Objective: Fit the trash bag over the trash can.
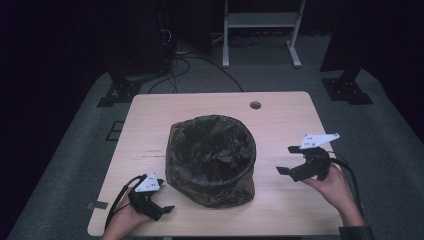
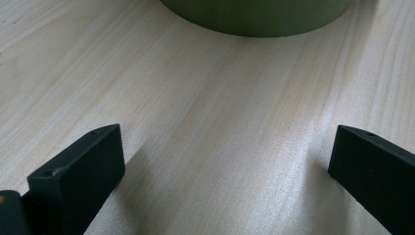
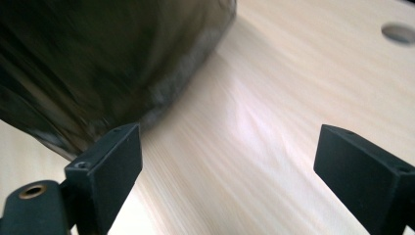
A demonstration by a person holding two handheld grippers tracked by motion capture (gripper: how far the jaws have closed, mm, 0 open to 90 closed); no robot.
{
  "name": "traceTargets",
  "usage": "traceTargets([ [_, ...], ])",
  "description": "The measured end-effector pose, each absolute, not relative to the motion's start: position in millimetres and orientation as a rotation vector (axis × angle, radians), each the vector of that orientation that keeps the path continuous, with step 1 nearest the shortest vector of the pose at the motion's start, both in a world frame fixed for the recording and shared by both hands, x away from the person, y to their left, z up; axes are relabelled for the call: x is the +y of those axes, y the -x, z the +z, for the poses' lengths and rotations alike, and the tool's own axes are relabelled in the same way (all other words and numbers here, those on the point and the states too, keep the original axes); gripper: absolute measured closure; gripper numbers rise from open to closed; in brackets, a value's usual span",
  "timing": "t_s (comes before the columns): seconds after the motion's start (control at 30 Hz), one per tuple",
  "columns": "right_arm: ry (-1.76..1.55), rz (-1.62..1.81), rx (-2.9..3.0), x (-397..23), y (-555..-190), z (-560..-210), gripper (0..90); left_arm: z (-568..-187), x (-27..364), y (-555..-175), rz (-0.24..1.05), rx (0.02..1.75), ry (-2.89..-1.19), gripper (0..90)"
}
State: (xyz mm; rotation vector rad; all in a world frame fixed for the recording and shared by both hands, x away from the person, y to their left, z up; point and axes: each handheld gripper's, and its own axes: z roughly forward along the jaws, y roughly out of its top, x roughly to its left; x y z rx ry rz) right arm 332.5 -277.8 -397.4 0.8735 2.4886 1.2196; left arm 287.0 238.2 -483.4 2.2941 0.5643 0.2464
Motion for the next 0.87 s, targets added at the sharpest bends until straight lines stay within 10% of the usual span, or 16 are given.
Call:
traceTargets([
  [0.87, -0.957, 1.092, 2.478, -296.8, -315.5, -486.9, 9.3, -483.4, 238.4, -287.2, 0.252, 0.573, -2.293, 0.0],
])
